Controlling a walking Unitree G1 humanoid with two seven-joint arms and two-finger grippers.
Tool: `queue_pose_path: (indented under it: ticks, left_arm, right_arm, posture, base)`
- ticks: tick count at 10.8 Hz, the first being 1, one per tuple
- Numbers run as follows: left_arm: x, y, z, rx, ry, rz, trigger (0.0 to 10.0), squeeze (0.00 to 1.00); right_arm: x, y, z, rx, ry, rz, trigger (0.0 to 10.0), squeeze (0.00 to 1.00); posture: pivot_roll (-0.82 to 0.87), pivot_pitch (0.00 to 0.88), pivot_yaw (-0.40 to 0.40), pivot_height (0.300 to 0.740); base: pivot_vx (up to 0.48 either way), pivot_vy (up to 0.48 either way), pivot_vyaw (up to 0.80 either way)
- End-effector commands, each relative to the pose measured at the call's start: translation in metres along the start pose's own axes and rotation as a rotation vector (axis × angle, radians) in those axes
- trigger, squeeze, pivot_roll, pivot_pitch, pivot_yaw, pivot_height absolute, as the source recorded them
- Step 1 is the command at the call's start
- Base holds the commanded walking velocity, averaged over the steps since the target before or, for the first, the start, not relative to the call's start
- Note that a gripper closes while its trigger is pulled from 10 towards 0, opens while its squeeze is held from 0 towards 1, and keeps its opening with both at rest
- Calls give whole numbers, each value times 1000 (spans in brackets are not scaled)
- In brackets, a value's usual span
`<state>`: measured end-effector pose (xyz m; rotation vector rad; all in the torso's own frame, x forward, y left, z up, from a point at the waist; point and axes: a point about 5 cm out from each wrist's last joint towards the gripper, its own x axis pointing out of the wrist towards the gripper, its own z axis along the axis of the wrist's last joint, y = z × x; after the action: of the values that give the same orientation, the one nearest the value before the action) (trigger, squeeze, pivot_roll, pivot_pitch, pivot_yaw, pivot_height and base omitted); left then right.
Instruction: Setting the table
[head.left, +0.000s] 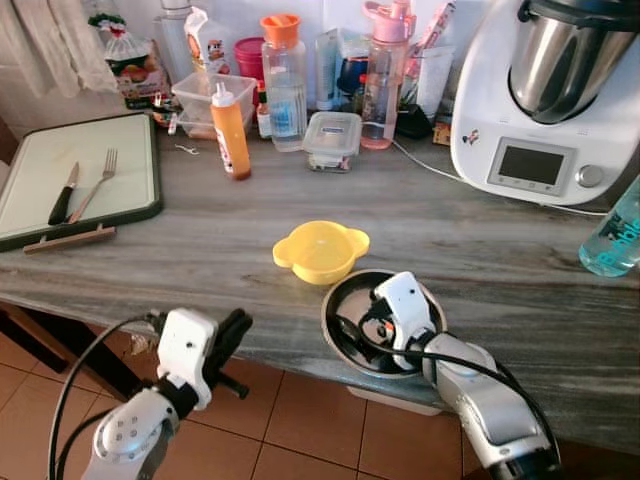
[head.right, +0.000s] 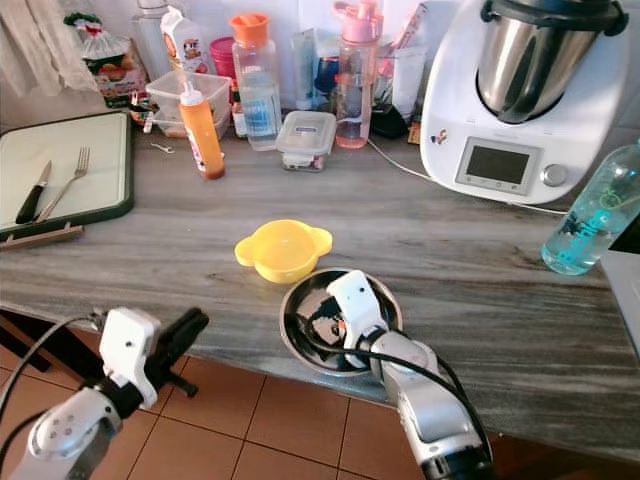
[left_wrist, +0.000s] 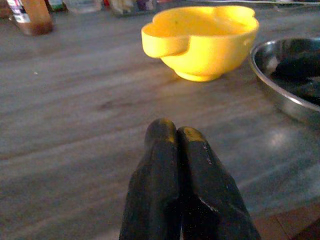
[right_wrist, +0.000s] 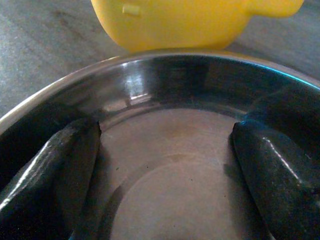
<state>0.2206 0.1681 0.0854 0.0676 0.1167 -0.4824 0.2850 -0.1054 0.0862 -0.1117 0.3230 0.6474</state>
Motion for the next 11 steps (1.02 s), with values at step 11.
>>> queue_pose_path:
  ticks: [11]
  left_arm:
    - [0, 52, -81, -31, 133, 41, 10000, 0]
  right_arm:
    - [-54, -12, 54, -72, -239, -46, 10000, 1000]
  posture:
    - [42, 34, 32, 740]
  base:
    - [0, 0, 0]
